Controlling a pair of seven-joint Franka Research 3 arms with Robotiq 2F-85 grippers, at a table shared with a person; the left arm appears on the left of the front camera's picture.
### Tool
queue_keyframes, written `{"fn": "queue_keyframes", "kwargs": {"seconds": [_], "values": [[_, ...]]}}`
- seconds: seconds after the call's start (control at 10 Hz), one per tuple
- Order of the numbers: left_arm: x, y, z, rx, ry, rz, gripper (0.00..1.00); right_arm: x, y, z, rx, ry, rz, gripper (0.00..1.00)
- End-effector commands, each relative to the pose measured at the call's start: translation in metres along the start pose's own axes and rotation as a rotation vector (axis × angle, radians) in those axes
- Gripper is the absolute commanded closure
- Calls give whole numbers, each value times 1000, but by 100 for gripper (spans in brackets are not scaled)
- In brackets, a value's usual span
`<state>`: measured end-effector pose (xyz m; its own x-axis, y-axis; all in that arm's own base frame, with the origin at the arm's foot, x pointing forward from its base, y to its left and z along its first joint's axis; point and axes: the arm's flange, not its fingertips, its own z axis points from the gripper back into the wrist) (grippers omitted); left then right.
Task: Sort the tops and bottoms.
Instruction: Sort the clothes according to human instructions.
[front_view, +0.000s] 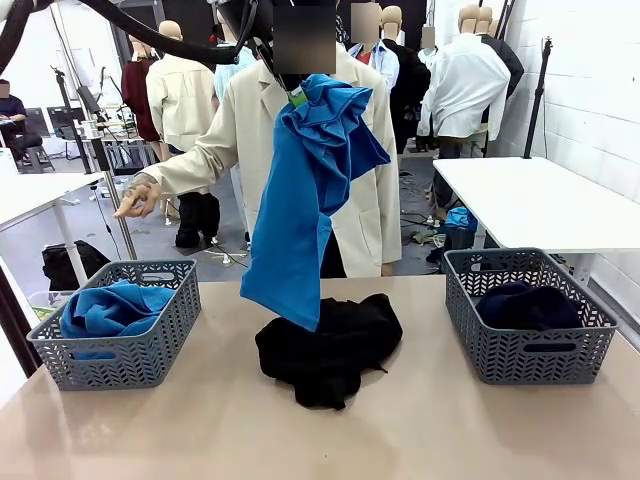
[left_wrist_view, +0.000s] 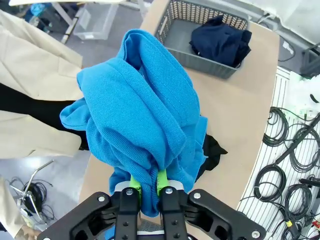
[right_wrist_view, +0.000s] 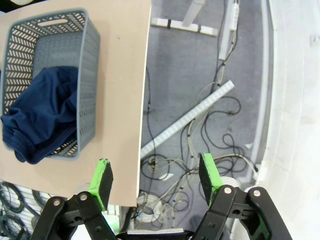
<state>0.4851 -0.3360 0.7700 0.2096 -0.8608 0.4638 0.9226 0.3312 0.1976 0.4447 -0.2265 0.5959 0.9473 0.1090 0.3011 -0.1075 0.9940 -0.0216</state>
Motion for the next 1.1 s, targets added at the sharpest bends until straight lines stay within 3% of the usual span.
{"fn": "queue_keyframes", "kwargs": {"seconds": [0.0,0.4,0.7,1.0], "values": [[0,0,4,12,-8,0,100,-2,1,0,-12,13,8,14],[0,0,0,0,0,0,100,-2,1,0,-12,13,8,14],[-17,30,41,174,-88,24,100,-2,1,0,-12,13,8,14],[-79,53,108,379,-135,191,100,-2,1,0,-12,13,8,14]]}}
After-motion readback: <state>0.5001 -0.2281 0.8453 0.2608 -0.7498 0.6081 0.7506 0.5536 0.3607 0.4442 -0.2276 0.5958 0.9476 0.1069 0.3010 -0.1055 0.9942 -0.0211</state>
